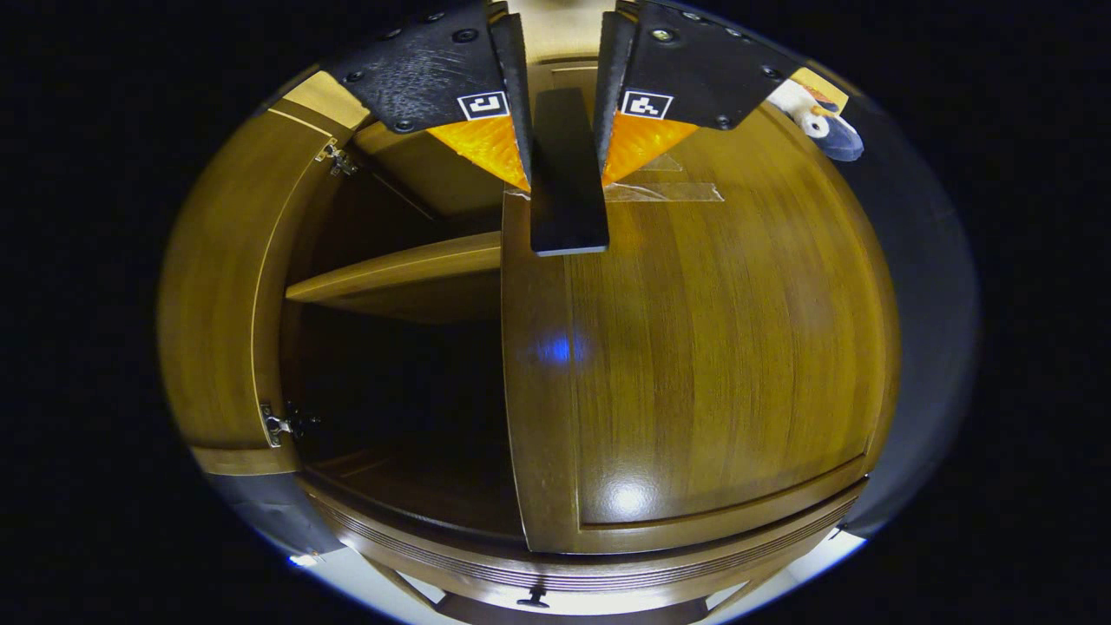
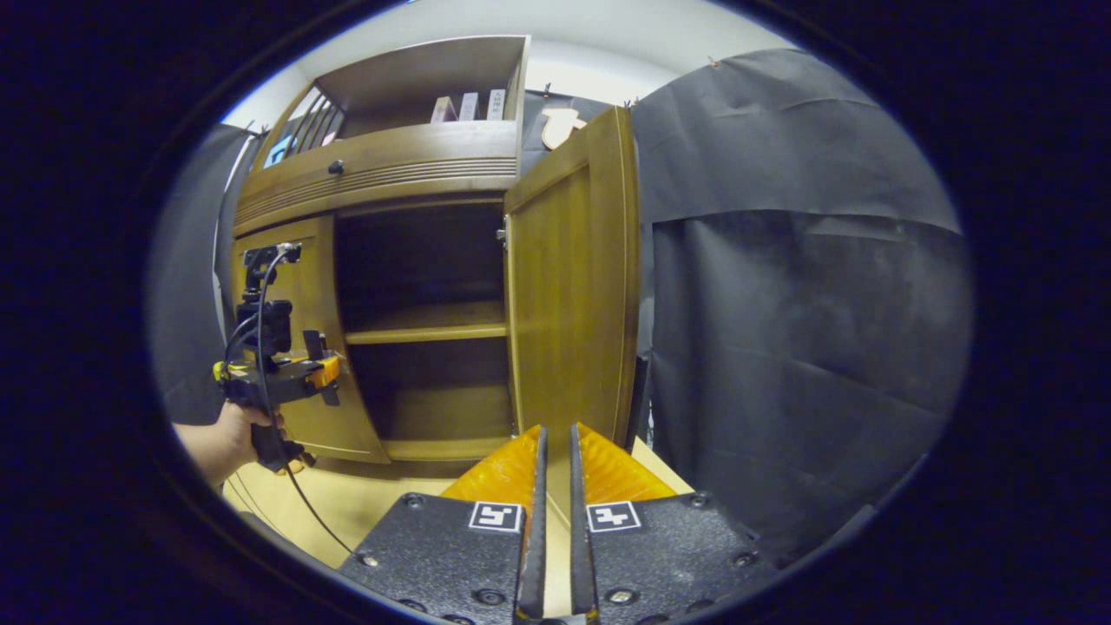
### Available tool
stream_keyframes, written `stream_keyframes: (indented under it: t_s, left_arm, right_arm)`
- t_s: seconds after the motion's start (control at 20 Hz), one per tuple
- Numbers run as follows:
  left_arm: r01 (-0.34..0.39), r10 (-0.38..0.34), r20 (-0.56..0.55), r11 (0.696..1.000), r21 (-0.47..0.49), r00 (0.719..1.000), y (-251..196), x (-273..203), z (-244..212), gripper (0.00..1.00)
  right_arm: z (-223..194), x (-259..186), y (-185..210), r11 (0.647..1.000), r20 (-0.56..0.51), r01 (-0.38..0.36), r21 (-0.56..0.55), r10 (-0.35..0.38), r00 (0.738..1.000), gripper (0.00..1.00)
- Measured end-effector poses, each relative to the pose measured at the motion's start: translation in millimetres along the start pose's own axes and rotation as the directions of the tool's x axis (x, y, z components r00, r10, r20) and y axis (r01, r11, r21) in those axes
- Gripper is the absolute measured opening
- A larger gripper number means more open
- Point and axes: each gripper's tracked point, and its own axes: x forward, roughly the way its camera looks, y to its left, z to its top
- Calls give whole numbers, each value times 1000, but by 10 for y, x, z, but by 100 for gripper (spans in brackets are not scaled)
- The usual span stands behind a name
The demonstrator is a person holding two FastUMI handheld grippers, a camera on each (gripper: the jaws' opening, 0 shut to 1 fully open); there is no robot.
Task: Open the right door of the double-door shoe cabinet with the right hand, and open the left door with the left hand.
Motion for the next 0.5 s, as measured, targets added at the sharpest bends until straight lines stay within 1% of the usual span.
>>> stream_keyframes:
  t_s: [0.05,0.1,0.15,0.2,0.25,0.3,0.35,0.4,0.45,0.5]
  left_arm:
    - [-2,2,-1,1000,-12,1000,7,-57,11,33]
    - [-3,3,-6,1000,-15,1000,1,1,3,27]
    - [-3,2,-14,1000,-16,1000,5,-8,-7,27]
    - [-3,2,-19,1000,-20,1000,7,-21,-11,27]
    - [-2,1,-25,1000,-22,1000,7,-23,-9,27]
    - [1,-2,-29,1000,-24,1000,1,-45,-11,27]
    - [3,-4,-35,1000,-25,999,-2,-55,-20,36]
    - [6,-7,-38,1000,-27,999,2,-84,-20,27]
    - [9,-11,-40,1000,-29,999,1,-100,-32,27]
    - [11,-12,-41,1000,-30,999,-11,-123,-37,36]
  right_arm:
    - [-3,0,9,1000,-2,-2,1,2,1000,15]
    - [-6,-1,20,1000,-2,-2,2,2,1000,17]
    - [-12,-13,27,1000,-2,-3,2,3,1000,20]
    - [-33,-27,26,1000,-5,2,0,-2,1000,27]
    - [-43,-20,16,1000,-8,6,-2,-6,1000,31]
    - [-53,-17,6,1000,-9,11,-3,-11,1000,41]
    - [-57,-10,10,1000,-9,12,-2,-12,1000,45]
    - [-58,-8,23,1000,-9,9,0,-9,1000,48]
    - [-68,-2,32,1000,-9,4,1,-4,1000,52]
    - [-65,3,51,1000,-9,-5,2,5,1000,53]
